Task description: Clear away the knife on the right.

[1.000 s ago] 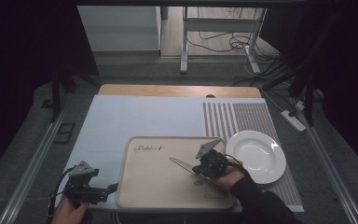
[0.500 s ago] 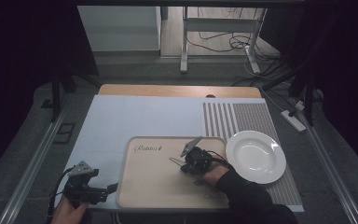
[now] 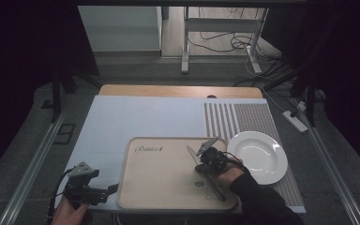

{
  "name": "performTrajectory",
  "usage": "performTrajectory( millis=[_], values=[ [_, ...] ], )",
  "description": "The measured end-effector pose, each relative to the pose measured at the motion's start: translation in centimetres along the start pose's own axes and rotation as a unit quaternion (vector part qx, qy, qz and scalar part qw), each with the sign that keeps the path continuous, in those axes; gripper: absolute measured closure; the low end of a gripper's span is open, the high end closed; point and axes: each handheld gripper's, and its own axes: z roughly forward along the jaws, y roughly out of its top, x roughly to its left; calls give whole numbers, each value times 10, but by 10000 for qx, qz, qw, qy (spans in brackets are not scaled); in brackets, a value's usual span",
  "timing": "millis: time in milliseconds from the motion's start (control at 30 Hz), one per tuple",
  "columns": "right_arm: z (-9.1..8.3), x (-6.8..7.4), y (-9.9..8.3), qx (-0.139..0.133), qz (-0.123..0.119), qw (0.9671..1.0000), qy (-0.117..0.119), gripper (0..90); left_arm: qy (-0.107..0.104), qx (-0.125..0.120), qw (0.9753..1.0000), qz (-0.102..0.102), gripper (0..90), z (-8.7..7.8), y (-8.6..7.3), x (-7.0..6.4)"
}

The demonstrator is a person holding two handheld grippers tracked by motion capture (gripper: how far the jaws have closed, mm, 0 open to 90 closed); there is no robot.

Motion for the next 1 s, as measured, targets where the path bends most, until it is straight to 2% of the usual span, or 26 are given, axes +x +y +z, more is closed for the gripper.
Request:
performTrajectory(
  millis=[300, 667, 767, 933, 1000],
  values=[
    [-16, -14, -23, -56, 331, 9992, -234, 900, -3, 8, 10000, 0, 29, 0, 0, 0],
    [-31, -26, -45, -82, 614, 9972, -422, 900, -6, 19, 10000, -2, 30, 0, 0, 0],
    [-33, -24, -47, -26, 584, 9968, -544, 900, -18, 18, 10000, -2, 31, 0, 0, 0],
    [-34, -24, -47, -20, 655, 9961, -583, 900, -55, 19, 10000, -20, 32, 0, 0, 0],
    [-34, -23, -46, -100, 692, 9960, -556, 883, -73, 33, 10000, -6, 32, 1, 1, 1]
  ],
)
